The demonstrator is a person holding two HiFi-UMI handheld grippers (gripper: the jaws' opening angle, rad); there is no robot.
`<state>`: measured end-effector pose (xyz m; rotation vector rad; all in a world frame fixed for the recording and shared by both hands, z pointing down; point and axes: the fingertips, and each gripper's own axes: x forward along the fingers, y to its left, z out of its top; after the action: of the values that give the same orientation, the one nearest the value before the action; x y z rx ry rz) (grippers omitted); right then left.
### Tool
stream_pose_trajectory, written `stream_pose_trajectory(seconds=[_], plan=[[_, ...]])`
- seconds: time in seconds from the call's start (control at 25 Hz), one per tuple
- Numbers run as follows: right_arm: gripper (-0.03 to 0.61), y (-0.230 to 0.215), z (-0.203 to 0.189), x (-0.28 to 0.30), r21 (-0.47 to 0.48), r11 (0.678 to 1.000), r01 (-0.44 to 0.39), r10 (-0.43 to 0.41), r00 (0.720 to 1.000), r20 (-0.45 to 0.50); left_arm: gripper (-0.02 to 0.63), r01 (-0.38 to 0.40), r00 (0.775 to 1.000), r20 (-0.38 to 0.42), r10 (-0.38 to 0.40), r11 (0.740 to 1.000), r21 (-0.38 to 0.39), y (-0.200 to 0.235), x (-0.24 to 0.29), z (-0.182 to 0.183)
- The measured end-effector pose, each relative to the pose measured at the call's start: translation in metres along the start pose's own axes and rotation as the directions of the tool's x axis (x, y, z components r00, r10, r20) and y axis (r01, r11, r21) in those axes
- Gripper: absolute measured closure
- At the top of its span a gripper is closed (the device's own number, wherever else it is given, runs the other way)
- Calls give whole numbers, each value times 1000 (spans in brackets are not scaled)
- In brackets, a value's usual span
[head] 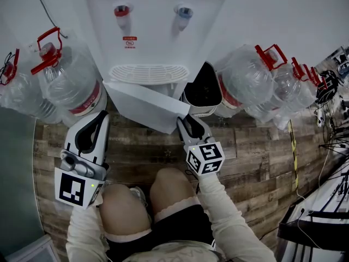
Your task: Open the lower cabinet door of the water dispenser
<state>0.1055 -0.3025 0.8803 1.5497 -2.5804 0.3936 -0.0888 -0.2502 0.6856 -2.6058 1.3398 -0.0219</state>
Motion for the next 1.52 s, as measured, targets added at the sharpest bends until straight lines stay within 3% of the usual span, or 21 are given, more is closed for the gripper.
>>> stream_pose_trajectory(seconds=[0.76,1.16,1.4,1.52], plan=[[476,50,-15,-34,-76,990,-122,120,992,-30,611,0,1000,-20,0,1000,24,-12,-2,3],[476,57,13,-44,-156,983,-96,107,992,65,612,14,1000,0,-14,1000,24,-10,-1,6],[569,60,24,-51,-211,975,-64,83,993,83,612,25,1000,-4,-25,1000,-15,-3,1,-1],[569,63,32,-51,-191,980,-53,72,993,96,611,17,999,-51,-19,999,-33,6,0,-8]])
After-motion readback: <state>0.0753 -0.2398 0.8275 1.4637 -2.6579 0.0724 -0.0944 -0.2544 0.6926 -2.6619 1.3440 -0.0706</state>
